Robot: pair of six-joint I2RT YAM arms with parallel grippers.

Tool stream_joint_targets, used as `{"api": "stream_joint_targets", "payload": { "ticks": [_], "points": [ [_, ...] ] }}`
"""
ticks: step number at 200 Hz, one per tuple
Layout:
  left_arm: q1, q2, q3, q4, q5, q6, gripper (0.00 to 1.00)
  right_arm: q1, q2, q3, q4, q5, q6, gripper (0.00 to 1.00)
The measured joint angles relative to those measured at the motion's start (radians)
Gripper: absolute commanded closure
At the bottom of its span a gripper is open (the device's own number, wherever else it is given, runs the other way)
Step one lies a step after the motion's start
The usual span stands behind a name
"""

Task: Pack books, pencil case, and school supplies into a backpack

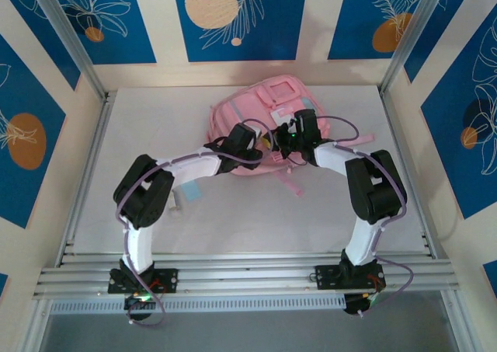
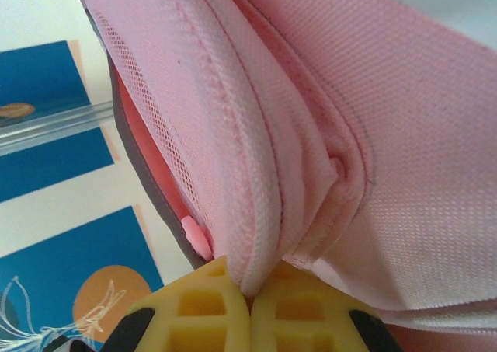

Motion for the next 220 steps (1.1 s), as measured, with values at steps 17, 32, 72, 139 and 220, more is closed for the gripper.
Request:
{"api": "stream_joint_targets", "payload": {
  "ticks": [17,32,72,139,220],
  "points": [
    [-0.002,0.010,-0.014,0.045,-0.055,0.014,0.72,0.003,0.017,-0.011,0.050,0.000,0.036,1.00],
    [-0.003,0.013,-0.023,0.079,-0.082,0.013,0.81,0.003,0.029,-0.014,0.075,-0.002,0.053,1.00],
    [-0.003,0.013,-0.027,0.111,-0.015,0.053,1.00,0.002,0.031,-0.014,0.093,-0.007,0.062,1.00],
    [0.039,-0.054,-0.055,0.011,0.154,0.158,1.00,-0.034,0.030,0.009,-0.034,-0.090,-0.106,1.00],
    [0.175,-0.135,-0.070,-0.119,0.146,0.266,1.00,-0.090,-0.008,0.079,-0.326,-0.119,-0.369,1.00]
  ]
}}
